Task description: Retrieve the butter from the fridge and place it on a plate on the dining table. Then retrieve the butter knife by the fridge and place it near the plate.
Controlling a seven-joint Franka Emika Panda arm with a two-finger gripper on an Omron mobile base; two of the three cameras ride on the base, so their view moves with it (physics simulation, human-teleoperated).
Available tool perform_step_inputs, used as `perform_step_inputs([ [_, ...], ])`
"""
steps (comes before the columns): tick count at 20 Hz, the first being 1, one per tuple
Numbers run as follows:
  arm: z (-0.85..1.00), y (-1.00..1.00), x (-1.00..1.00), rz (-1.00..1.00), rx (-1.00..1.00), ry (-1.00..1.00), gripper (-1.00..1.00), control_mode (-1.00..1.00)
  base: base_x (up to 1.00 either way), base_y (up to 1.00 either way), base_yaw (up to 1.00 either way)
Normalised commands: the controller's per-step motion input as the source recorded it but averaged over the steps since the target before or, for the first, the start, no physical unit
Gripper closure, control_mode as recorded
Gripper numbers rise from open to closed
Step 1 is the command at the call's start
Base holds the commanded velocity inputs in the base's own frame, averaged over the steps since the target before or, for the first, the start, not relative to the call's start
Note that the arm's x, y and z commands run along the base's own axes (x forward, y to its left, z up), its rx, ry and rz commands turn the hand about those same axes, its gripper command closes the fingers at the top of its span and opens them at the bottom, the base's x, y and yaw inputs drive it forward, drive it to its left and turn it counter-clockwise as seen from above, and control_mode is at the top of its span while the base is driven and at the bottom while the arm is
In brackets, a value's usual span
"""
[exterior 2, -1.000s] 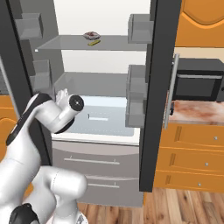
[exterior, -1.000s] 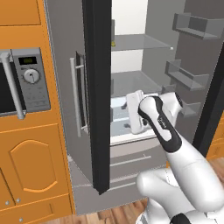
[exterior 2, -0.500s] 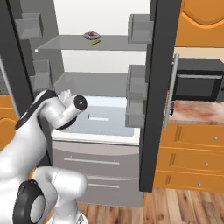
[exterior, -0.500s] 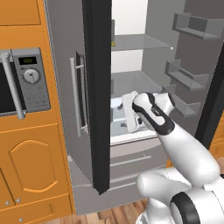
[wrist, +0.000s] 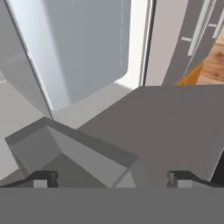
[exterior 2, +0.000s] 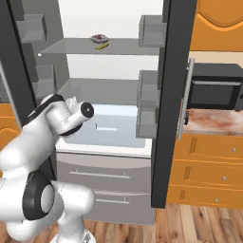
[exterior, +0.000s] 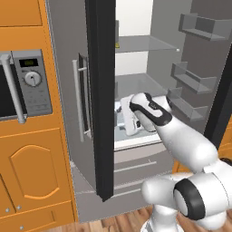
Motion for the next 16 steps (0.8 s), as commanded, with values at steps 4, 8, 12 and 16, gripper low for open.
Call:
perform_step_inputs([
  [4, -0.05, 0.05, 0.39, 0.03, 0.0, 0.0, -1.0, -1.0, 0.0, 0.0, 0.0],
  [8, -0.06, 0.09, 0.34, 0.04, 0.0, 0.0, -1.0, -1.0, 0.0, 0.0, 0.0],
  [12, -0.07, 0.08, 0.34, 0.03, 0.0, 0.0, -1.0, -1.0, 0.0, 0.0, 0.0],
  [16, -0.03, 0.23, 0.11, 0.05, 0.0, 0.0, -1.0, -1.0, 0.0, 0.0, 0.0],
])
